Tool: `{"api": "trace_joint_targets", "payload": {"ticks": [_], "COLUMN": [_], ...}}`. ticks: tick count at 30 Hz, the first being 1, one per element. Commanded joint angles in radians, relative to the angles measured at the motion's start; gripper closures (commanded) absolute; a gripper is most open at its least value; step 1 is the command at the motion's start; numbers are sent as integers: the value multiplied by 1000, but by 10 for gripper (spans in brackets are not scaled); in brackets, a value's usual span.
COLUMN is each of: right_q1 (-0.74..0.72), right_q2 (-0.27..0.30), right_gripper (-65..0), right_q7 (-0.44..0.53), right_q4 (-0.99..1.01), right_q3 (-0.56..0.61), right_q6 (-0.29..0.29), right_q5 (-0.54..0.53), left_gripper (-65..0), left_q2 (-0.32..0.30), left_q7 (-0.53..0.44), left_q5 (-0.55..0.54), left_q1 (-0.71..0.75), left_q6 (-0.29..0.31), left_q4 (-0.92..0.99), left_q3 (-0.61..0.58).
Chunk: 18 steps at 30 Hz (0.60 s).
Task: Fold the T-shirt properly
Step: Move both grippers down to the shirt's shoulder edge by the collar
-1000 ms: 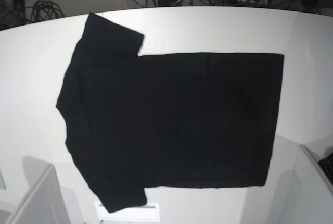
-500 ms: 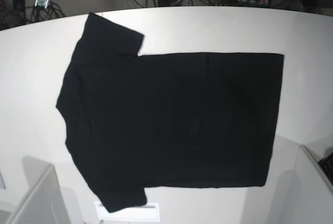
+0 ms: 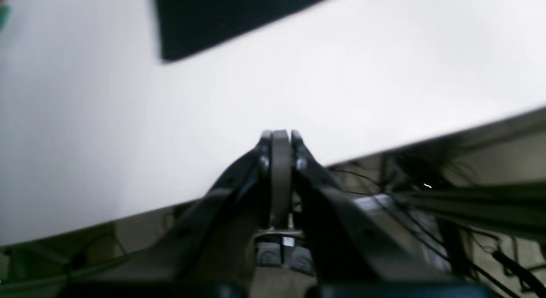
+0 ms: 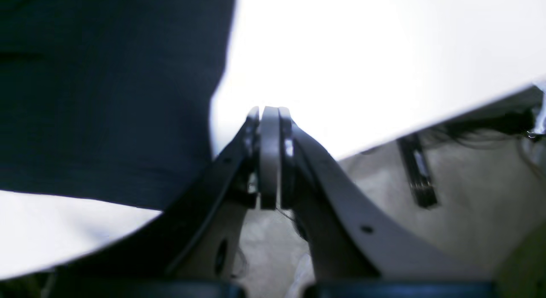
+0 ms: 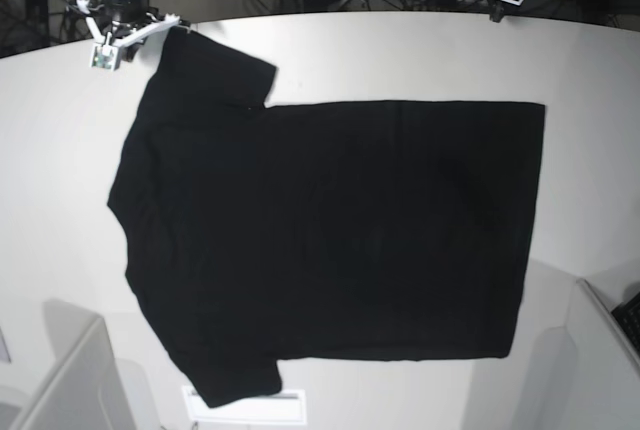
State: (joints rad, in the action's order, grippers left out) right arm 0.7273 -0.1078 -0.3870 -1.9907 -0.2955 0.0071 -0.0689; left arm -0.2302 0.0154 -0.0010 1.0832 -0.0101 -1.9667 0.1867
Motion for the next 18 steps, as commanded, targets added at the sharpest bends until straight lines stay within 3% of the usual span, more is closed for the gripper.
{"api": "trace_joint_targets", "payload": {"ticks": [1, 4, 5, 8, 10, 13, 15, 18], "right_q1": [7, 2, 2, -5, -13, -30, -51, -88], "right_q2": [4, 23, 41, 115, 158, 214, 239, 240], "right_gripper": [0, 0, -33, -254, -320, -306, -306, -306], "right_q7": [20, 10, 0, -40, -68, -79, -79, -79], "right_q4": [-22, -23, -23, -22, -19, -12, -3, 44], "right_q3": [5, 3, 3, 3, 3, 3, 3, 3], "right_q6": [-6, -6, -6, -6, -6, -6, -9, -11], "right_q5": [-47, -227, -285, -472, -579, -719, -760, -760], "left_gripper": [0, 0, 0, 0, 0, 0, -2, -184], "left_q2": [-1, -2, -2, -5, -8, -8, -8, -8], "left_q7": [-24, -24, -24, -24, -22, -13, -13, -12], "left_q5": [-1, -1, -1, -64, -152, -308, -405, -508], "left_q1": [7, -2, -13, -30, -36, -54, -57, -59], "left_q6": [3, 3, 3, 5, 5, 32, 89, 163], "left_q4": [-15, -15, -15, -13, -12, -7, -6, -3], "left_q3": [0, 10, 12, 15, 38, 102, 161, 227]}}
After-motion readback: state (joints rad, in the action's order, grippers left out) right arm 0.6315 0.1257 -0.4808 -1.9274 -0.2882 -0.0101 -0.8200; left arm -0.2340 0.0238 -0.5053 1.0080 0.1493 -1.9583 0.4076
